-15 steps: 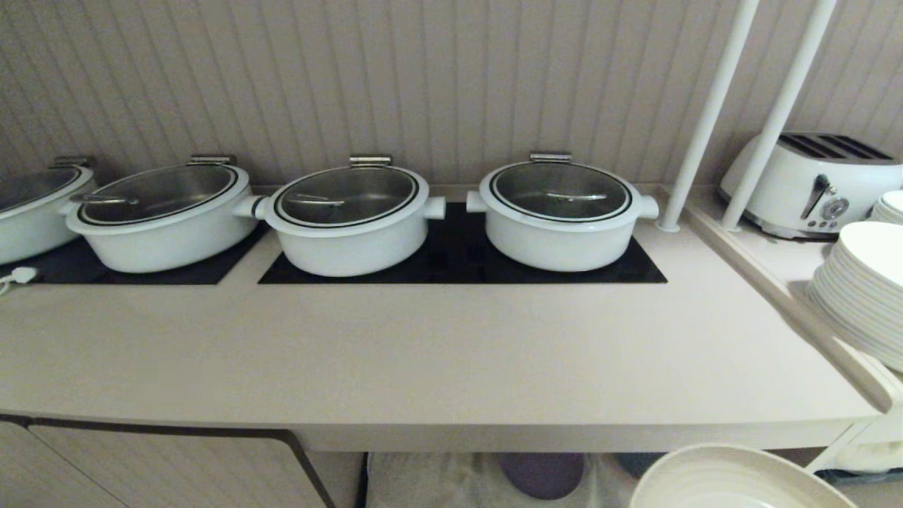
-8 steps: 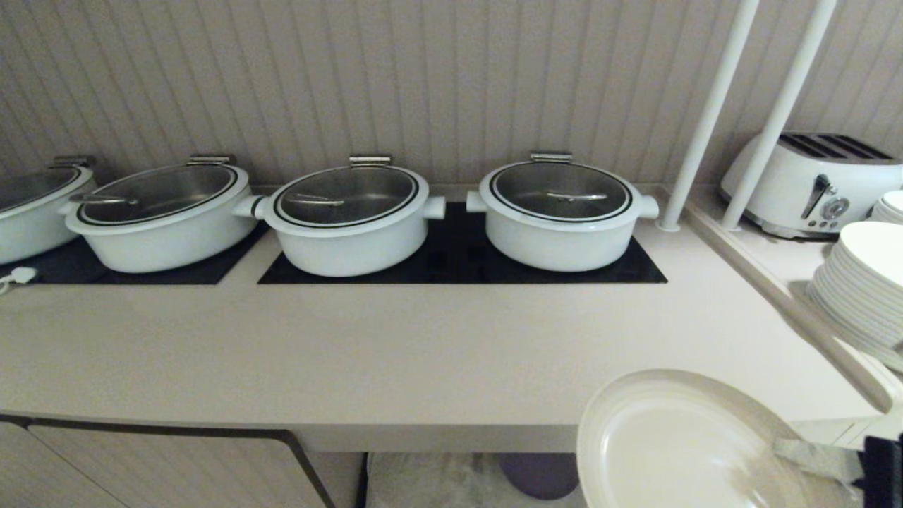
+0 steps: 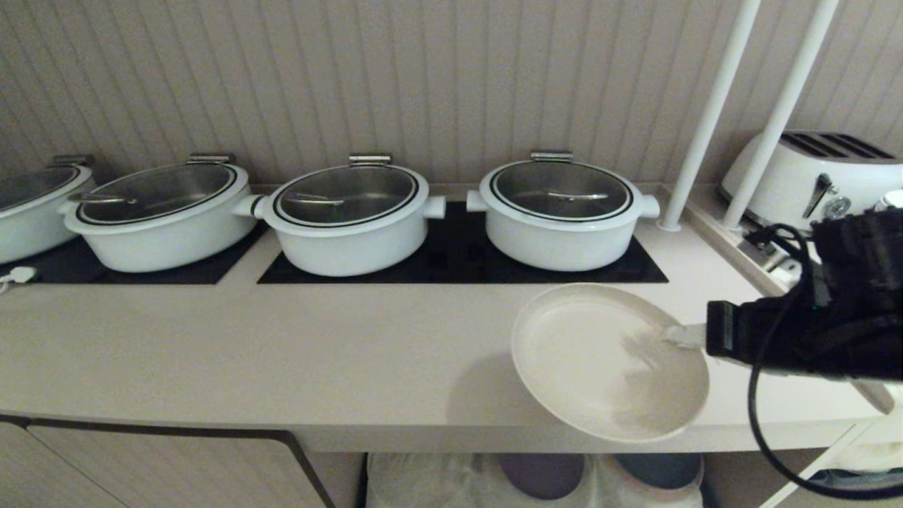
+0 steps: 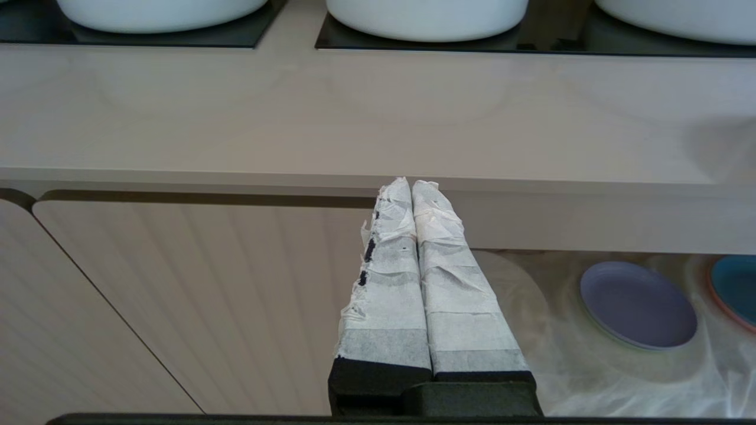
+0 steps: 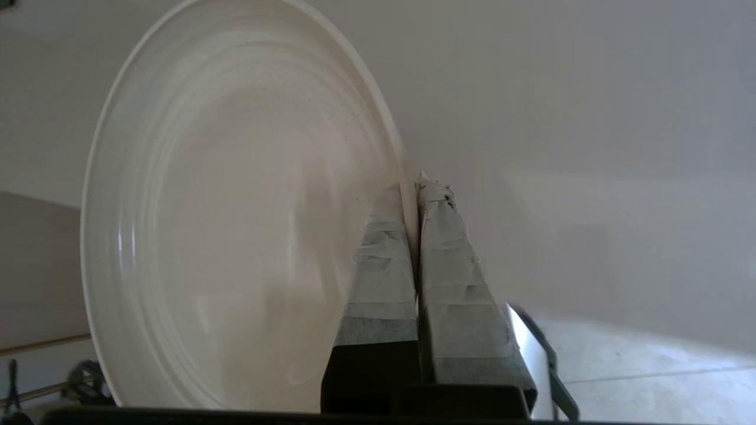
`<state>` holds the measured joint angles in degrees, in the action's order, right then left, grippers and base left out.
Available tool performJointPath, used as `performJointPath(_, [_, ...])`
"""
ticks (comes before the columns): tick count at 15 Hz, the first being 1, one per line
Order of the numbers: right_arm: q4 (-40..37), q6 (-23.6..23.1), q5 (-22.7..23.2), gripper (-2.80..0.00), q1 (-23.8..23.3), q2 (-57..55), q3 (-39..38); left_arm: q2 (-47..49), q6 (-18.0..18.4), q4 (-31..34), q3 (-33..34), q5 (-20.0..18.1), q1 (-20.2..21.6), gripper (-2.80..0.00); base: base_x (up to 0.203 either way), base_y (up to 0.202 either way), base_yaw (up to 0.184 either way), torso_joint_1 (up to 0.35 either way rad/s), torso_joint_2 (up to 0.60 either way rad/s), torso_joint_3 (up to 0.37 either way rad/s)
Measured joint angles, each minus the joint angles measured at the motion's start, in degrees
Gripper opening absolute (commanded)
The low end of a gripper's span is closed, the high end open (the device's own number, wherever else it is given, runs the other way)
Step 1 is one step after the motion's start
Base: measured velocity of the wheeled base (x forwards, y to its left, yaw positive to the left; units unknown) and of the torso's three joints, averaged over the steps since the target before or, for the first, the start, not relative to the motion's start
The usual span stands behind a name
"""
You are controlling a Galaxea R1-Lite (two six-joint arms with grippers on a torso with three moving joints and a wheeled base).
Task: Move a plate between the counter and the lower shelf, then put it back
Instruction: Put the plate
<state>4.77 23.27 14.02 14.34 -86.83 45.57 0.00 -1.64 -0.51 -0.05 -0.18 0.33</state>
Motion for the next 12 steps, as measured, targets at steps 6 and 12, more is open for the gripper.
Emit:
performJointPath(6, [1.69, 0.84, -0.13, -2.80, 1.82, -12.91, 7.10, 0.00, 0.02, 0.01, 0.00, 0.00, 0.00, -2.80, 0.000, 0.000, 0.000, 0.000, 0.00, 0.000])
performJointPath(12, [6.11, 4.93, -0.29, -2.80, 2.32, -22.18, 13.34, 0.00, 0.00, 0.00, 0.00, 0.00, 0.00, -2.80, 0.000, 0.000, 0.000, 0.000, 0.00, 0.000])
